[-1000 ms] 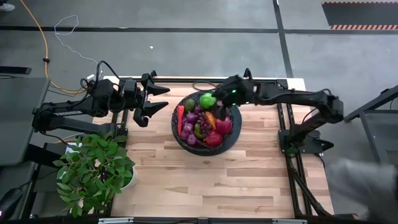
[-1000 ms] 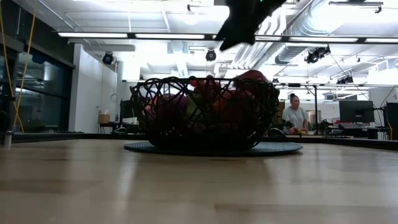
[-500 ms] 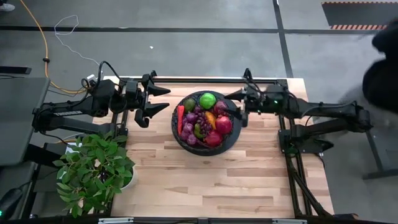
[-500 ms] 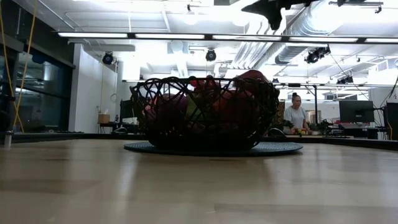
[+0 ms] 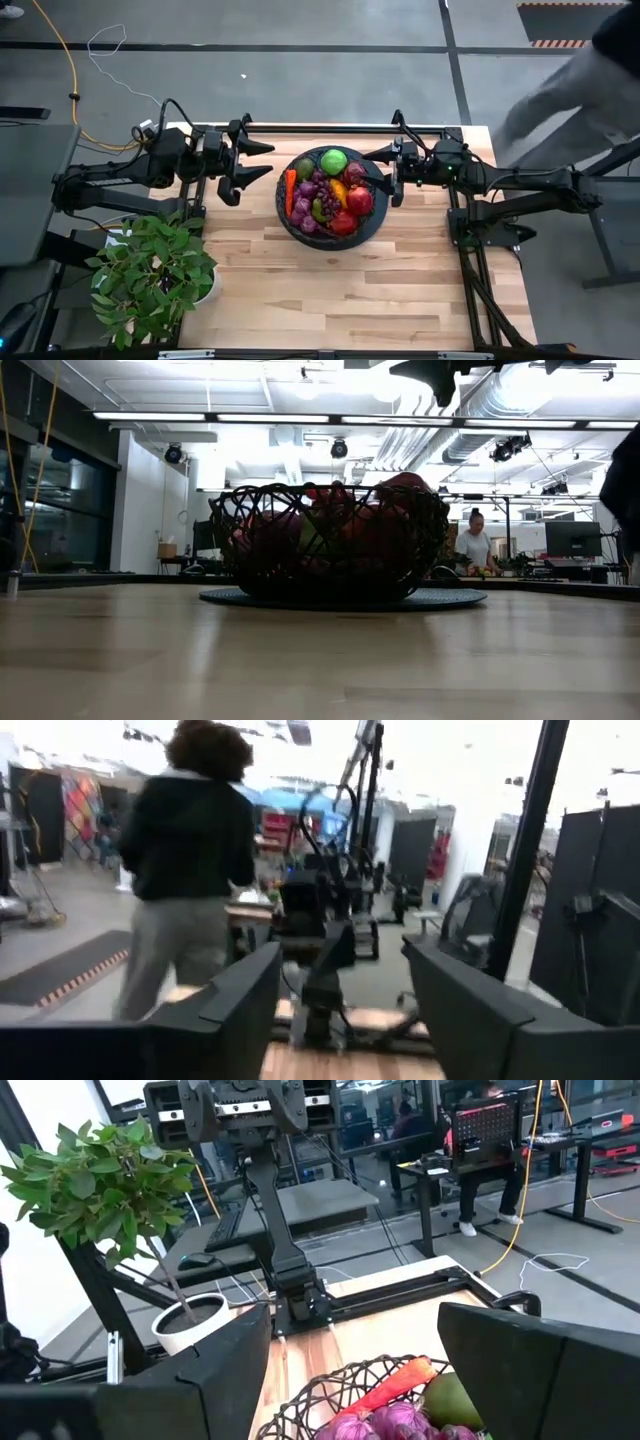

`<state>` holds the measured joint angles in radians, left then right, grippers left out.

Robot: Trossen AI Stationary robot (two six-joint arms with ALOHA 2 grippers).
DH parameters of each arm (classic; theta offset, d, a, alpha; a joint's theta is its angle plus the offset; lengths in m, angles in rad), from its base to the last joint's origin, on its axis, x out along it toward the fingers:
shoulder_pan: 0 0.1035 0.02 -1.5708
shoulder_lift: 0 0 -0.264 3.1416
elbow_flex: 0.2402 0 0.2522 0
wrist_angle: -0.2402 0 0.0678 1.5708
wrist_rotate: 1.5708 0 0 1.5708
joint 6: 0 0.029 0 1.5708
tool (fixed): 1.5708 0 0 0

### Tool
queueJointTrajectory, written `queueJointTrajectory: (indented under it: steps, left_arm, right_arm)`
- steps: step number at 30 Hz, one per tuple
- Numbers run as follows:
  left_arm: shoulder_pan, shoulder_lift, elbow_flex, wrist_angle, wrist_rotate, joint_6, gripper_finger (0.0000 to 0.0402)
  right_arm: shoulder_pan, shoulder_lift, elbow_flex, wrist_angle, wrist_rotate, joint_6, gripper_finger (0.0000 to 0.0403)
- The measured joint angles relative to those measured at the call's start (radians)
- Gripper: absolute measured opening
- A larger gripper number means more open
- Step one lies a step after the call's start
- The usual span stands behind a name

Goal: Build produce basket
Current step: Return to Home Position

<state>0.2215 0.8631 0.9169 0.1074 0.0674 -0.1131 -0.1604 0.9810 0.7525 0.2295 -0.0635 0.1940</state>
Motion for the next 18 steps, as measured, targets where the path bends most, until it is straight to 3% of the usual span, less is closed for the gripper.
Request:
queueJointTrajectory:
  steps: [3,7,8,14,18]
  left_arm:
    - [-0.031,0.000,0.000,-0.057,0.000,-0.013,0.0156]
    - [-0.101,-0.001,-0.032,-0.084,0.001,-0.032,0.0032]
    - [-0.118,-0.003,-0.058,-0.065,0.000,-0.039,0.0017]
    - [-0.181,-0.084,-0.286,0.180,-0.055,-0.073,0.0004]
    - [-0.175,-0.171,-0.391,0.178,-0.056,-0.086,0.0002]
  right_arm:
    - [0.000,0.000,0.000,0.000,0.000,0.012,0.0271]
    - [0.000,0.000,0.001,0.000,0.000,0.024,0.0271]
    - [0.000,0.000,0.001,-0.001,0.000,0.024,0.0271]
    - [0.000,0.001,0.002,-0.010,0.000,0.026,0.0271]
    - [0.000,0.001,0.002,-0.010,0.000,0.033,0.0271]
